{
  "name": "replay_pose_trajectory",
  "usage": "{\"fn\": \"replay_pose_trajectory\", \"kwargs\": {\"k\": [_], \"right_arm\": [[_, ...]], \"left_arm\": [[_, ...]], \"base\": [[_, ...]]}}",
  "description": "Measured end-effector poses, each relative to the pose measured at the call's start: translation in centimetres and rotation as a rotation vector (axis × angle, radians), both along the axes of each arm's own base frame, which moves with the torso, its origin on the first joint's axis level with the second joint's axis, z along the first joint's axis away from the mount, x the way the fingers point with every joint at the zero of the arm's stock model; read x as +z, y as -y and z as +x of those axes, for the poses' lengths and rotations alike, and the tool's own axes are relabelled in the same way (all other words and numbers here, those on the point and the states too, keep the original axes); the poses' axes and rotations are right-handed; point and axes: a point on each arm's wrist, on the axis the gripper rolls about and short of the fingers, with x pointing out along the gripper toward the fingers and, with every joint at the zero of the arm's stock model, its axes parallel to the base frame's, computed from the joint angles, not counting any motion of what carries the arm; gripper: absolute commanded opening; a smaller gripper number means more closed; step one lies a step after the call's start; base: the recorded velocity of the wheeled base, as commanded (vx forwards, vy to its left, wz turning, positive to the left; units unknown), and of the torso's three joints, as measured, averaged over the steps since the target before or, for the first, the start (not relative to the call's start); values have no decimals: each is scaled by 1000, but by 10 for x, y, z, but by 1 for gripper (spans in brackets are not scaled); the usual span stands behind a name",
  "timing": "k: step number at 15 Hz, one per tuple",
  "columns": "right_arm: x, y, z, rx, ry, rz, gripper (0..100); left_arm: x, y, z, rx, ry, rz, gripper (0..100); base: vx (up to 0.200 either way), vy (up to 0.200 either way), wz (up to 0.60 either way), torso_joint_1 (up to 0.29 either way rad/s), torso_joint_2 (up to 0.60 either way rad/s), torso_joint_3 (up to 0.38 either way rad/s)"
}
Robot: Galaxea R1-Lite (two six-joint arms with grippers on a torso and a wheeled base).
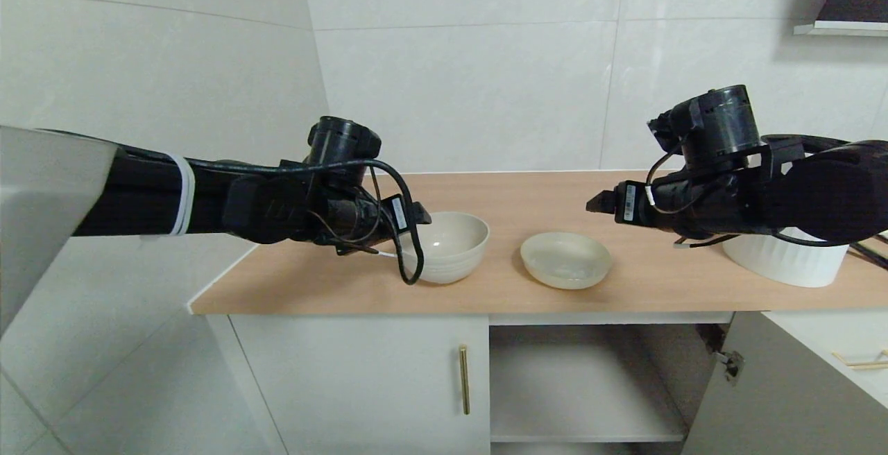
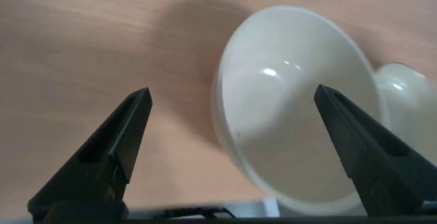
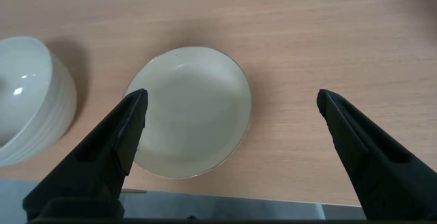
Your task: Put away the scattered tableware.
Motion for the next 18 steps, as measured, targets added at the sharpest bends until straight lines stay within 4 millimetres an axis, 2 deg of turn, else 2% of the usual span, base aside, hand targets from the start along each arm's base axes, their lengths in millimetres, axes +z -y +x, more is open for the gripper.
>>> {"fn": "replay_pose_trajectory", "kwargs": {"k": [4, 5, 11, 18], "right_arm": [[-2, -1, 1, 3, -7, -3, 100], [-3, -1, 1, 3, -7, -4, 100], [-3, -2, 1, 4, -9, -6, 100], [-13, -3, 7, -26, -27, -58, 100]], "left_arm": [[-11, 2, 6, 10, -15, 19, 100], [-12, 2, 7, 11, -18, 20, 0], [-14, 2, 7, 12, -25, 24, 0], [10, -4, -10, 7, 20, 0, 0]], "base": [[0, 0, 0, 0, 0, 0], [0, 0, 0, 0, 0, 0], [0, 0, 0, 0, 0, 0], [0, 0, 0, 0, 0, 0]]}}
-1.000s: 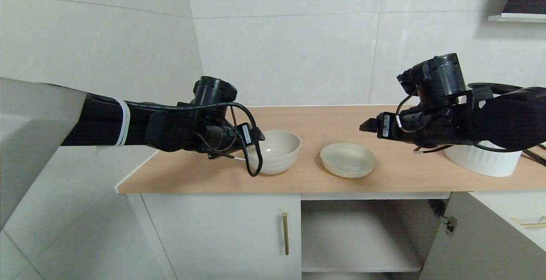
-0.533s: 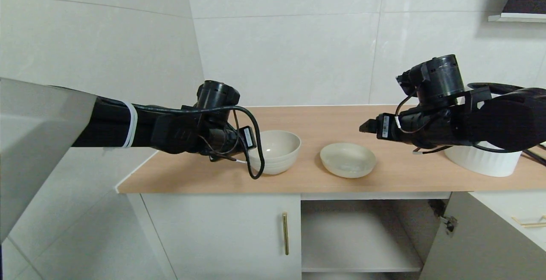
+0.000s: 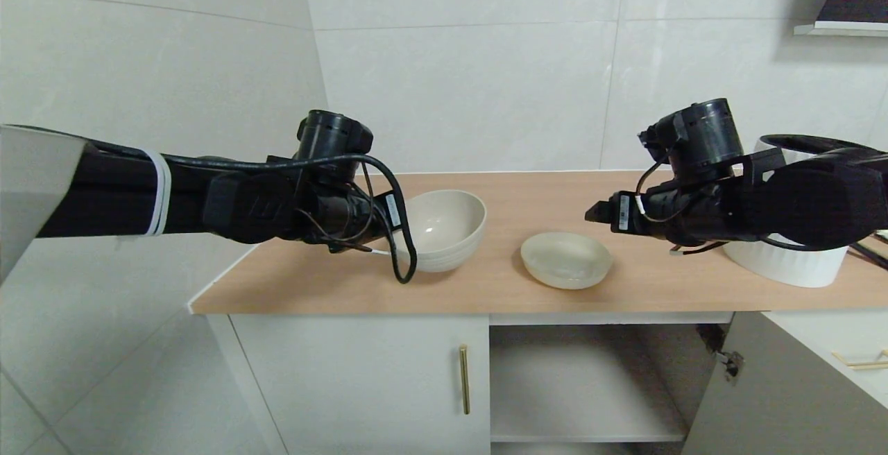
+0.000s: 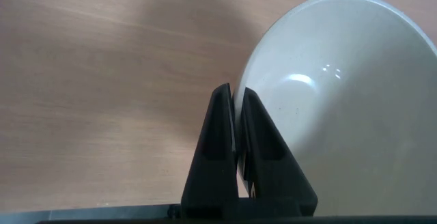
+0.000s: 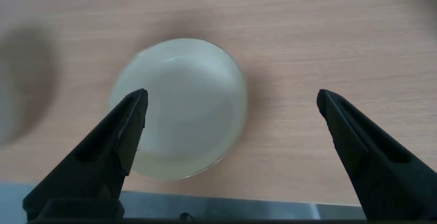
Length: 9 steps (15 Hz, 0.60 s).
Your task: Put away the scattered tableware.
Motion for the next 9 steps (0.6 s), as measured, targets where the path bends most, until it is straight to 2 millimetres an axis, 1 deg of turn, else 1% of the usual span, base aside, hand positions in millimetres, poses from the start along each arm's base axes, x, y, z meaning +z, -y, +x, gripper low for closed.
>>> {"fn": "replay_pose_trajectory", "kwargs": {"k": [2, 6, 9], "right_arm": [[-11, -2, 9, -47, -9, -54, 100], [-36, -3, 31, -79, -57, -90, 100], [-49, -4, 39, -83, -81, -104, 100]], "left_arm": [[2, 0, -1, -1, 5, -2, 0], [3, 0, -2, -1, 6, -2, 0], [3, 0, -2, -1, 7, -3, 0]], "base": [[0, 0, 0, 0, 0, 0], [0, 0, 0, 0, 0, 0], [0, 0, 0, 0, 0, 0]]}}
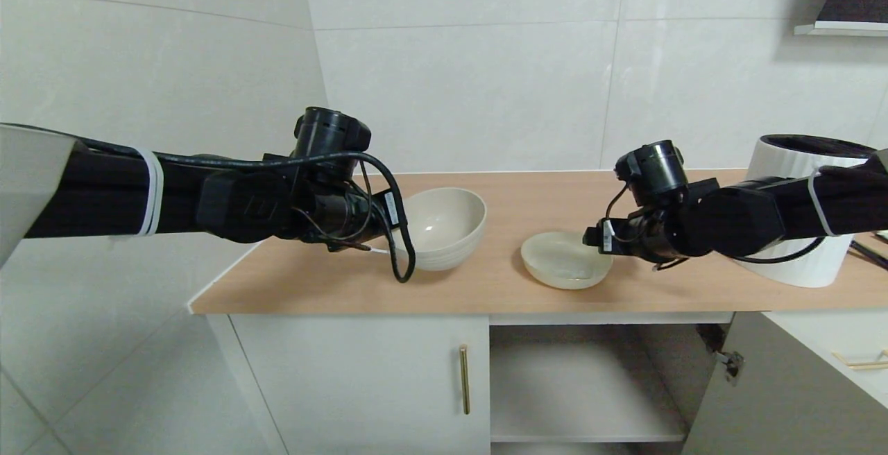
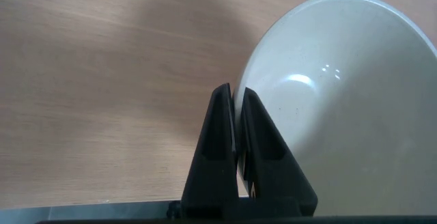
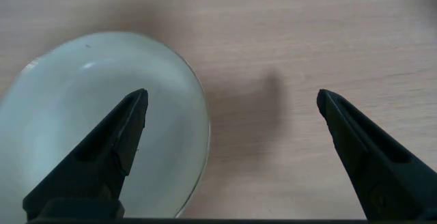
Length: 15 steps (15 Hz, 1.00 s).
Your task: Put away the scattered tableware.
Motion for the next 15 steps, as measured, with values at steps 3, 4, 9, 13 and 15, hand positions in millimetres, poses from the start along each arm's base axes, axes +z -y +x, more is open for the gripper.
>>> {"fn": "replay_pose_trajectory", "kwargs": {"k": [3, 4, 9, 13, 15], "right_arm": [[-8, -1, 4, -1, -17, -7, 100], [-9, -1, 4, 0, -20, -9, 100], [-14, -4, 5, 6, -35, -12, 0], [-18, -7, 5, 18, -44, -12, 0], [-16, -7, 4, 20, -44, -10, 0]], "left_arm": [[0, 0, 0, 1, -1, 0, 0], [0, 0, 0, 1, -1, 0, 0], [0, 1, 0, 0, -1, -2, 0], [0, 0, 0, 1, 0, -2, 0], [1, 0, -1, 1, 1, -2, 0]], "base": [[0, 0, 0, 0, 0, 0], [0, 0, 0, 0, 0, 0], [0, 0, 0, 0, 0, 0], [0, 0, 0, 0, 0, 0], [0, 0, 0, 0, 0, 0]]}}
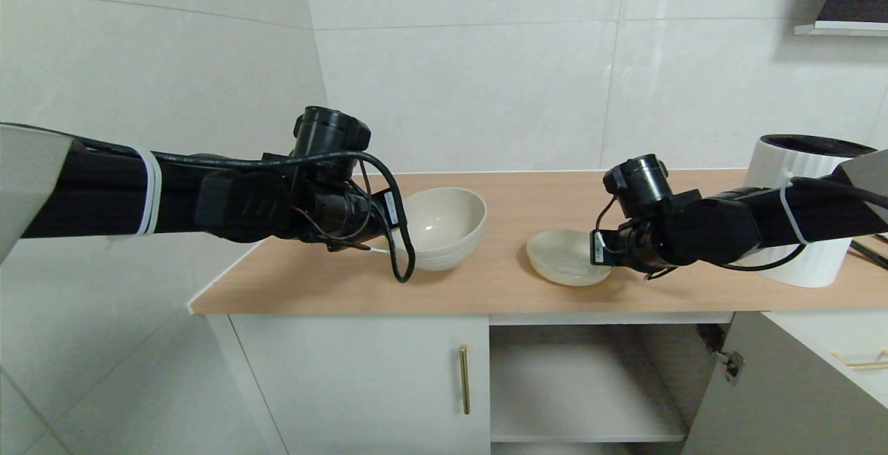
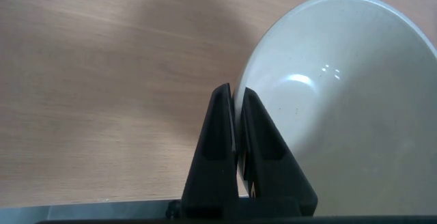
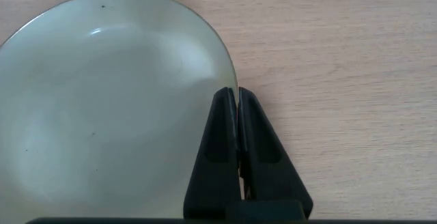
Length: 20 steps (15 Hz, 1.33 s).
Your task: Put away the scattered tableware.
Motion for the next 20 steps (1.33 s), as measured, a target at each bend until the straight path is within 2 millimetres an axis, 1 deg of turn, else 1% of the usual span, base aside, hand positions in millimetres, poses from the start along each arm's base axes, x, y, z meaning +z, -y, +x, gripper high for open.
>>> {"fn": "replay_pose_trajectory", "kwargs": {"k": [2, 4, 6, 8, 9, 11, 13, 15, 17, 20], "right_arm": [[5, 1, -4, 5, -12, 2, 0], [15, 3, -13, 35, -29, 33, 0], [35, 8, -33, 85, -57, 90, 0], [48, 14, -55, 130, -70, 137, 0], [52, 18, -68, 140, -80, 152, 0], [55, 24, -88, 144, -90, 171, 0], [56, 29, -100, 143, -95, 183, 0], [53, 33, -109, 148, -112, 184, 0], [48, 37, -114, 146, -128, 174, 0], [46, 38, -115, 146, -112, 174, 0]], "left_arm": [[1, -1, -3, -2, -2, 1, 0], [1, -1, -12, -13, -9, 6, 0], [4, -2, -31, -43, -15, 23, 0], [9, -3, -52, -83, -11, 45, 0], [11, -4, -65, -108, -7, 53, 0], [12, -6, -87, -178, -8, 52, 0], [11, -12, -105, -255, -19, 16, 0], [11, -14, -114, -279, -13, 2, 0], [8, -12, -115, -287, -20, 5, 0], [2, -5, -113, -298, -34, 8, 0]], "base": [[0, 0, 0, 0, 0, 0], [0, 0, 0, 0, 0, 0], [0, 0, 0, 0, 0, 0], [0, 0, 0, 0, 0, 0], [0, 0, 0, 0, 0, 0], [0, 0, 0, 0, 0, 0], [0, 0, 0, 0, 0, 0], [0, 0, 0, 0, 0, 0], [0, 0, 0, 0, 0, 0], [-200, 0, 0, 7, 2, -4]]}}
